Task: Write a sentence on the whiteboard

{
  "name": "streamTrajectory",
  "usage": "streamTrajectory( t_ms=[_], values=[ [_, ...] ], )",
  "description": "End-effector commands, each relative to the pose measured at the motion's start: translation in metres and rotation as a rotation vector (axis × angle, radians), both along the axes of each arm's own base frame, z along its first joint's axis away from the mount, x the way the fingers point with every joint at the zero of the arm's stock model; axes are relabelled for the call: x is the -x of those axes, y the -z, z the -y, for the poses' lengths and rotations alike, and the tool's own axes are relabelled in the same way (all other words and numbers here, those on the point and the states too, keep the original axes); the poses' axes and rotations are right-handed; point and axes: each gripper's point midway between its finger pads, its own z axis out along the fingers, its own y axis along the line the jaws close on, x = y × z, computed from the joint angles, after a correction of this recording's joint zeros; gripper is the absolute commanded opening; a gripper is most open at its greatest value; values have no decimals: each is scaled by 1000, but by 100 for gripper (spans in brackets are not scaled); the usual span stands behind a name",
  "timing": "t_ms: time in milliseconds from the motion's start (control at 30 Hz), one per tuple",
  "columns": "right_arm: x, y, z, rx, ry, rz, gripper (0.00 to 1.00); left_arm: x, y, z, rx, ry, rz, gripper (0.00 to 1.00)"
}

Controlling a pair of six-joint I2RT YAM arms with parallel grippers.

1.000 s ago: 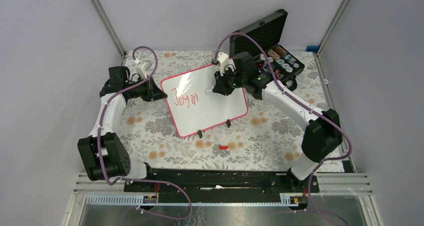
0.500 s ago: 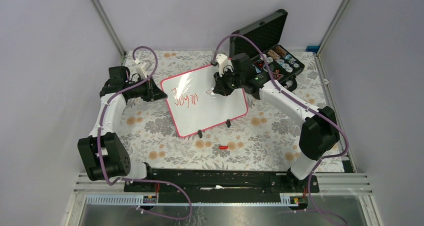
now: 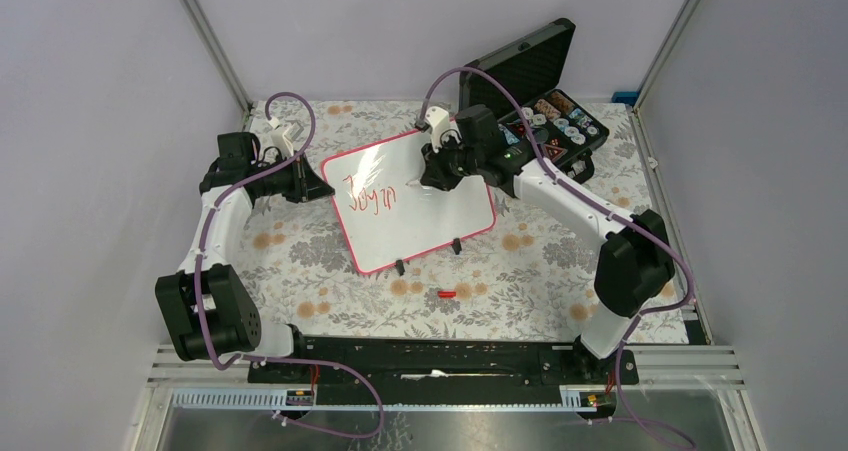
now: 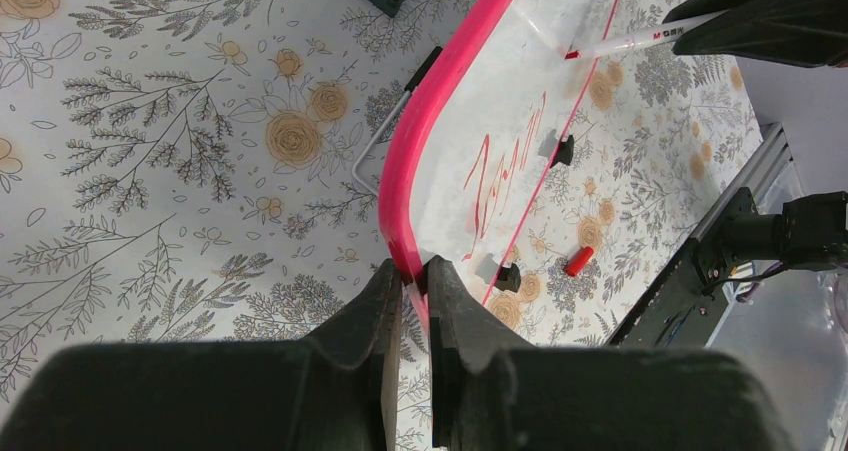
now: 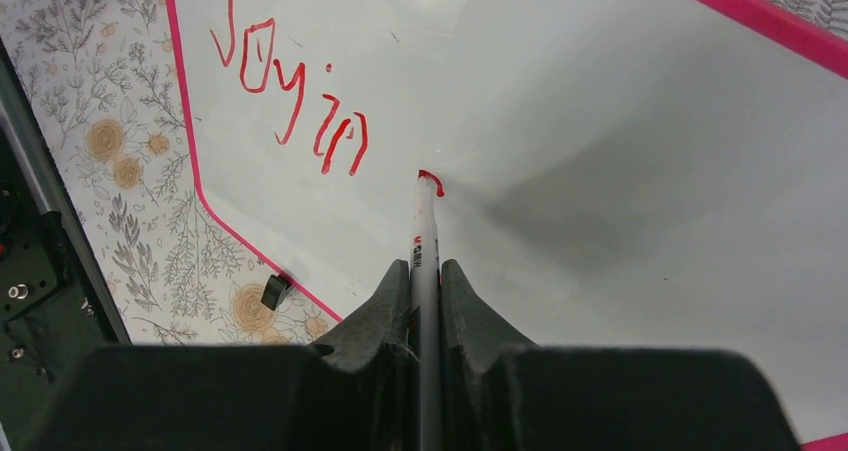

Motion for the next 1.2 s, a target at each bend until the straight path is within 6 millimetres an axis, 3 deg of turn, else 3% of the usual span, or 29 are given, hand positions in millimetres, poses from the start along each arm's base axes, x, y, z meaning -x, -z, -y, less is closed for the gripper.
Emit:
streamTrajectory(
  t_ms=[0, 433, 1167],
  values=[
    [-6, -10, -13, -10, -15, 47, 0, -11, -10, -1, -31, 13, 84, 0],
    [3, 3, -5, 27, -21, 47, 0, -11, -10, -2, -37, 10, 87, 0],
    [0, 7, 18, 45, 18, 43, 0, -11, -9, -3, -40, 5, 83, 0]
  ],
)
